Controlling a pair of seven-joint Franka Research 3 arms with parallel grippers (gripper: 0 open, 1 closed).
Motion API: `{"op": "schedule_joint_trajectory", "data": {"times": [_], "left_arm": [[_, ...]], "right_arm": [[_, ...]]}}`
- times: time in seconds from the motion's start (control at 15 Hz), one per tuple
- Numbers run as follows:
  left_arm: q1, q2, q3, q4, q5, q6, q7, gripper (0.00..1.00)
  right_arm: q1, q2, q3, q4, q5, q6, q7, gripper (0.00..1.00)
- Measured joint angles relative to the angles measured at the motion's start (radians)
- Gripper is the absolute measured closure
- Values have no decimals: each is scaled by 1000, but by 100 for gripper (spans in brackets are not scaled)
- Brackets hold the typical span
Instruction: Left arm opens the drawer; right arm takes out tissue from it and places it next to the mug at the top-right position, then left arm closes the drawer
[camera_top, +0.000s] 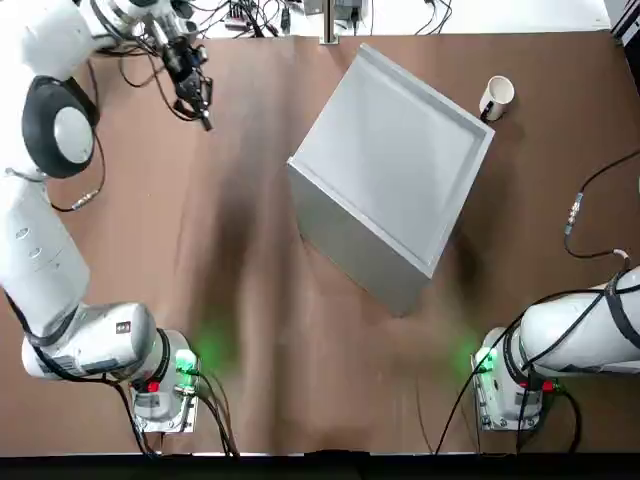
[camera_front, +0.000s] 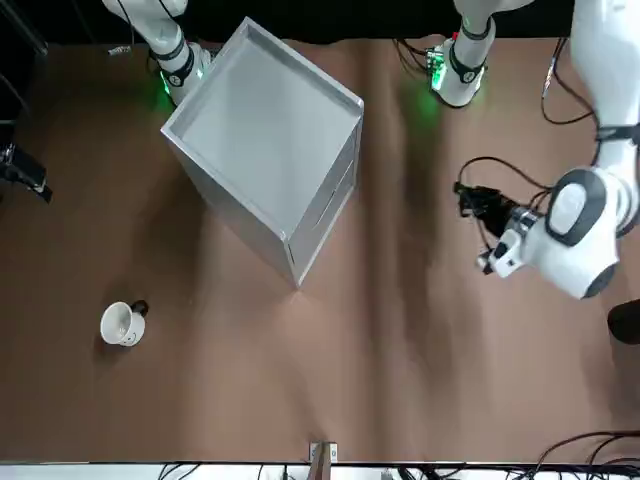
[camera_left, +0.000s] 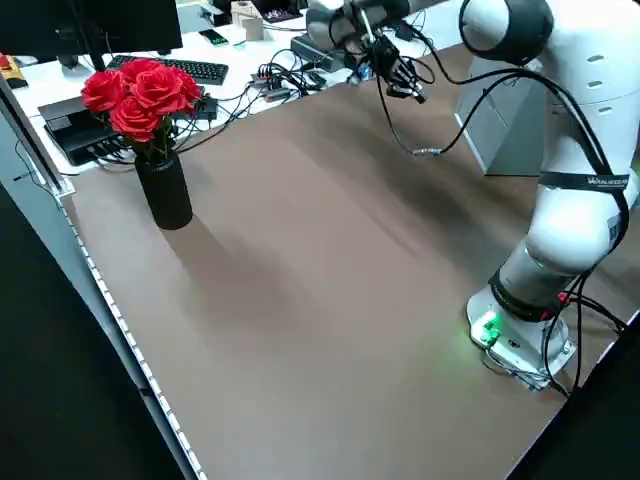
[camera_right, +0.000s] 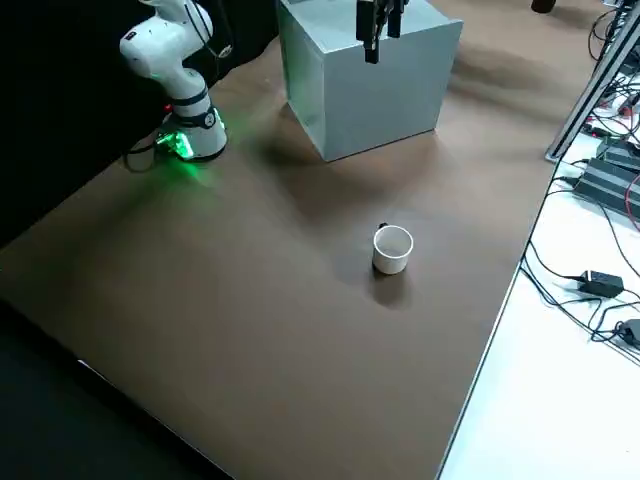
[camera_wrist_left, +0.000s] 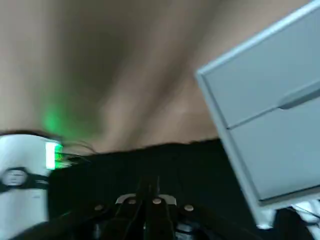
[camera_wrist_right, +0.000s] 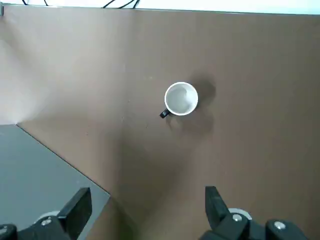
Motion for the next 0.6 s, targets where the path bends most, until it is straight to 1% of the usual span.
{"op": "schedule_joint_trajectory", "data": {"times": [0.13,0.27,0.33,0.4,0.6], "left_arm": [[-26,55,-1,9,-98,11,-44,99],[-55,100,-1,26,-184,57,-90,99],[-73,119,-2,32,-222,95,-114,99],[-119,148,-3,38,-290,194,-163,99],[-190,182,-4,44,-377,320,-225,99]], "right_arm": [[0,6,0,0,0,0,0,0],[0,9,0,0,0,2,0,0],[0,9,0,0,0,3,0,0],[1,9,1,0,0,3,0,0],[2,9,1,0,-2,3,0,0]]}}
